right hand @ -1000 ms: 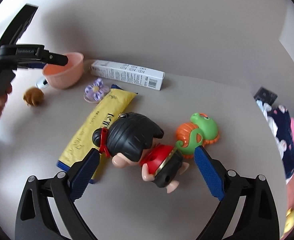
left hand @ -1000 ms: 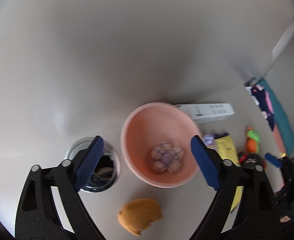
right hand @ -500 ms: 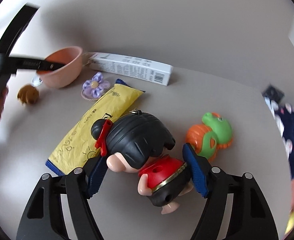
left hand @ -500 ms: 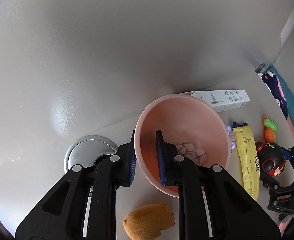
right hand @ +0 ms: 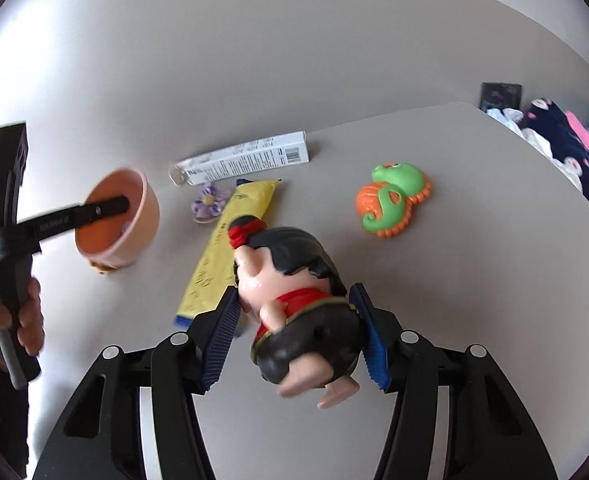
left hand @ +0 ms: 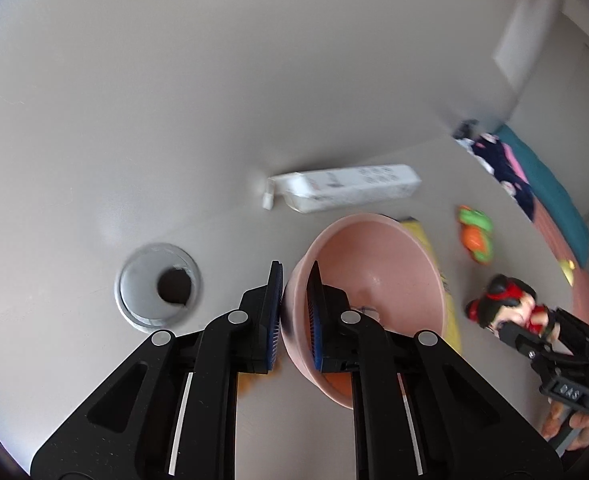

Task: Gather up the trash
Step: 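Carry the bowl and doll down to the floor bin and release both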

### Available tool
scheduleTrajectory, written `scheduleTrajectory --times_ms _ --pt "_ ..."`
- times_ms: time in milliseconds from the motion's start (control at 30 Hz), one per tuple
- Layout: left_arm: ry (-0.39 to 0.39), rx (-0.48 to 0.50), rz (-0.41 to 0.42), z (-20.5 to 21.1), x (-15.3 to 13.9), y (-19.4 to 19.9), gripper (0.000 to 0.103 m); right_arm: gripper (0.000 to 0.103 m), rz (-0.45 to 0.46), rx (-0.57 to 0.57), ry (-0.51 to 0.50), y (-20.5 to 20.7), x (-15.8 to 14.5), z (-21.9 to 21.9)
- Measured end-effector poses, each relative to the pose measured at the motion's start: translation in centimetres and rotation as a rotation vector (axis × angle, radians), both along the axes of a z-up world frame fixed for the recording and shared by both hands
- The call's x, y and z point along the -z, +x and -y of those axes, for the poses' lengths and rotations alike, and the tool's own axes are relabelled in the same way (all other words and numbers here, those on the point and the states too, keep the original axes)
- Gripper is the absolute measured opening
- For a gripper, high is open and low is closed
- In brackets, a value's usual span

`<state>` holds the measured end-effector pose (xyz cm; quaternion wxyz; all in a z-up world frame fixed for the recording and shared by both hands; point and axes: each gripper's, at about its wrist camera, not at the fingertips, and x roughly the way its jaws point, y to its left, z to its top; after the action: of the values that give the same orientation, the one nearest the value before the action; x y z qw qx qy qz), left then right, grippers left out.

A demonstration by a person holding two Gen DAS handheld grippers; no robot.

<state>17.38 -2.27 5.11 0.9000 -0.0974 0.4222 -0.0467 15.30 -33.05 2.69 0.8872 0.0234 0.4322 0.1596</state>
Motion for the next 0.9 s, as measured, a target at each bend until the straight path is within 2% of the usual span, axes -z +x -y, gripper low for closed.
scheduleTrajectory --times_ms 100,233,400,700,900 --pt "0.017 0.048 0.025 1.7 -1.0 -1.6 0.012 0.057 0.016 0.015 0.034 -2.3 -0.8 0.3" --pt "0.072 0.075 0.075 3.5 -2.1 -4.3 0.012 0.054 0.04 0.034 0.062 -5.8 -1.4 1.1" --pt "0.138 0.103 0.098 5.1 -2.7 -6.7 0.012 0.053 0.056 0.048 0.082 -8.7 -1.6 1.8" --pt "0.121 0.196 0.125 8.6 -4.5 -10.4 0.012 0.053 0.116 0.088 0.126 -13.7 -3.0 3.9" --pt "0.096 0.316 0.134 14.6 -4.7 -12.4 0.012 0.053 0.164 0.169 0.127 -18.3 -4.4 8.0"
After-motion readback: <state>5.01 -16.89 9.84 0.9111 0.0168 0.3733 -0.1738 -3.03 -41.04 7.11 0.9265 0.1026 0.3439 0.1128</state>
